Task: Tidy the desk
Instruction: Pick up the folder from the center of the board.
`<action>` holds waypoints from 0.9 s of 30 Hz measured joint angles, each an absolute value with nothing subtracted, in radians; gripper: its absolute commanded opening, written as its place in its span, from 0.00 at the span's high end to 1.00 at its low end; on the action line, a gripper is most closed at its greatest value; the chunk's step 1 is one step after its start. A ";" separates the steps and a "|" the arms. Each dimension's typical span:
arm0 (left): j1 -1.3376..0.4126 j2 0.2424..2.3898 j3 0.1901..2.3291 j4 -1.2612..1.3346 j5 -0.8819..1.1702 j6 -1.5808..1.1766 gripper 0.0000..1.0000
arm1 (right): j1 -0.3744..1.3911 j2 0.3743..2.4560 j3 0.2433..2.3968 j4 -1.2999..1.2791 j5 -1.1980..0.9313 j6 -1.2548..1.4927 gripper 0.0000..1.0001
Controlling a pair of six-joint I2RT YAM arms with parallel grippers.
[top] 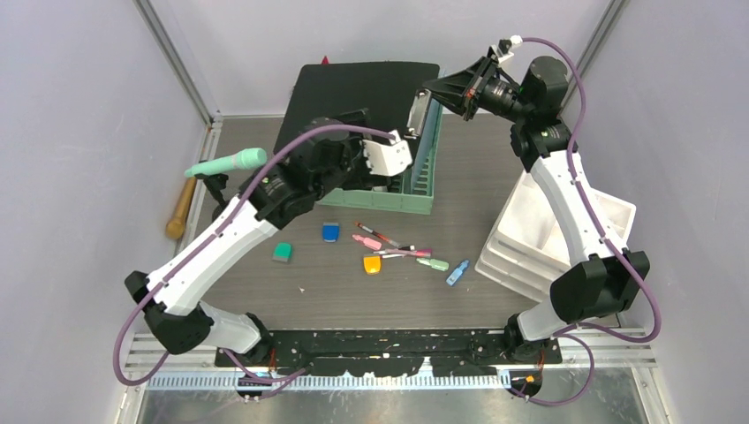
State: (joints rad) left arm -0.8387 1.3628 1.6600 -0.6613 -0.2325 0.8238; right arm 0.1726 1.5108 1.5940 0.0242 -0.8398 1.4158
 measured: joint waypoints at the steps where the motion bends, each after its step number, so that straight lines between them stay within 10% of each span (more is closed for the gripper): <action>1: -0.851 1.373 1.652 -0.636 -0.262 0.846 0.17 | 0.172 1.508 1.588 0.030 -0.840 1.418 0.99; 18: -0.916 1.380 1.530 -0.402 -0.481 1.034 0.50 | 0.146 1.498 1.547 0.041 -0.834 1.418 0.99; 27: -0.926 1.371 1.516 -0.395 -0.486 1.049 1.00 | 0.134 1.498 1.536 0.036 -0.825 1.417 0.98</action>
